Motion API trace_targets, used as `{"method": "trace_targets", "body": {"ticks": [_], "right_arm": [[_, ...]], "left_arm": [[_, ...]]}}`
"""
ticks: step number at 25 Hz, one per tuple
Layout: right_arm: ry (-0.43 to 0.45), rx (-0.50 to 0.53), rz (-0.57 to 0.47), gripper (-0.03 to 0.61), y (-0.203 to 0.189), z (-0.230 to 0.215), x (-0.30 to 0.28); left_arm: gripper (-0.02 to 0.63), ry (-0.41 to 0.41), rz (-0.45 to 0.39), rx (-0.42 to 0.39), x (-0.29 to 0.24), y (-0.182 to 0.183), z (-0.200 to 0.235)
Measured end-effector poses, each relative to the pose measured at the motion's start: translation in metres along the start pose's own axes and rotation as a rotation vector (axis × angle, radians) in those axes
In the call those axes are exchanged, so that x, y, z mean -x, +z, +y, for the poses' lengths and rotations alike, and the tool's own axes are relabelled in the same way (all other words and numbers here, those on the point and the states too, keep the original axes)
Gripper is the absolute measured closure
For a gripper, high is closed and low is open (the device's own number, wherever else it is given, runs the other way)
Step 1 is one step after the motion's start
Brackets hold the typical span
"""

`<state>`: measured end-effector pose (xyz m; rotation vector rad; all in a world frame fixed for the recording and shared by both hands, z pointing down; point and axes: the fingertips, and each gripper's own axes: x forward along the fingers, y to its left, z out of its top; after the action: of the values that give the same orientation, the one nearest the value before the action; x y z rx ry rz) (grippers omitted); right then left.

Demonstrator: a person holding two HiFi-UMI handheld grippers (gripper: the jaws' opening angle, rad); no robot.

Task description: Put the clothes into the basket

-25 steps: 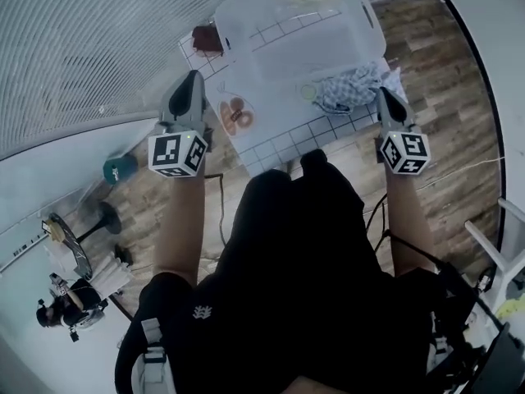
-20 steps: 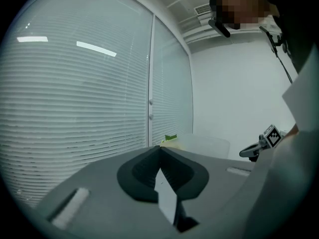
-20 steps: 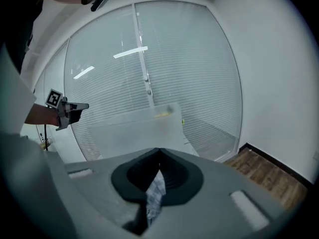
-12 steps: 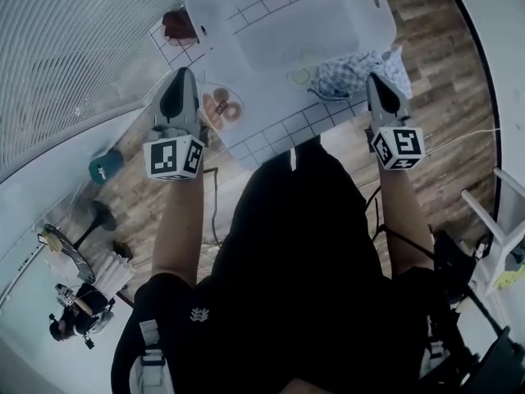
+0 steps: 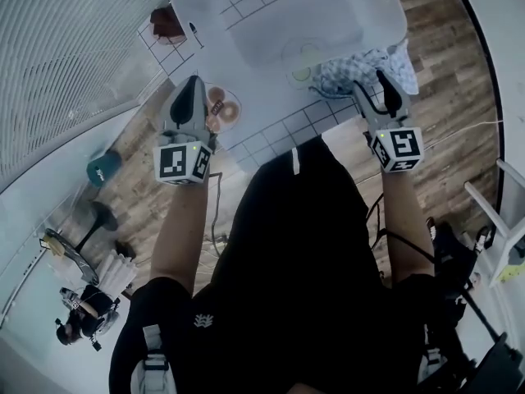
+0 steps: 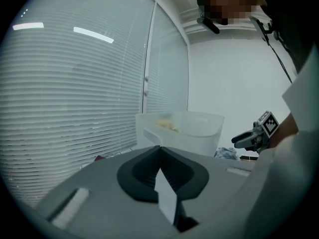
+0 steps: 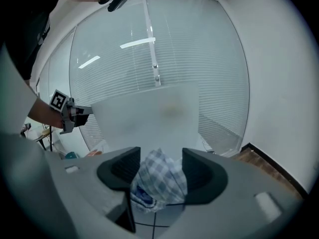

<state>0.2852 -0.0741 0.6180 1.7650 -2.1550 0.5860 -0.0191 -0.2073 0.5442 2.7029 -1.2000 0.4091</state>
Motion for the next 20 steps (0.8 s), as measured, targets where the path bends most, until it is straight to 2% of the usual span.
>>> {"method": "trace_targets", "body": {"ticks": [3, 5, 11, 17, 20], "right_arm": [[0.021, 0.061, 0.046, 0.207, -0.013, 0.001, -0.01], [0.031, 0.069, 0.072, 0.176, -0.021, -0.001, -0.014], [0.041, 0.083, 0.102, 0.169, -0.035, -0.001, -0.028], [0.037, 0.058, 0.16, 0.169, -0.053, -0.002, -0.047], [0.058, 0.033, 0.187, 0.199, -0.061, -0.002, -0.05]], "left_arm": [[0.607, 0.001, 0.01, -0.001, -0.002, -0.002, -0.004], [0.607, -0.004, 0.011, -0.01, -0.002, -0.003, -0.005], [0.607, 0.046, 0.006, -0.007, 0.0, 0.006, -0.002], [0.607, 0.059, 0.035, -0.003, 0.005, -0.002, -0.003], [0.607, 0.052, 0.05, 0.0, 0.008, -0.008, -0.01]]}}
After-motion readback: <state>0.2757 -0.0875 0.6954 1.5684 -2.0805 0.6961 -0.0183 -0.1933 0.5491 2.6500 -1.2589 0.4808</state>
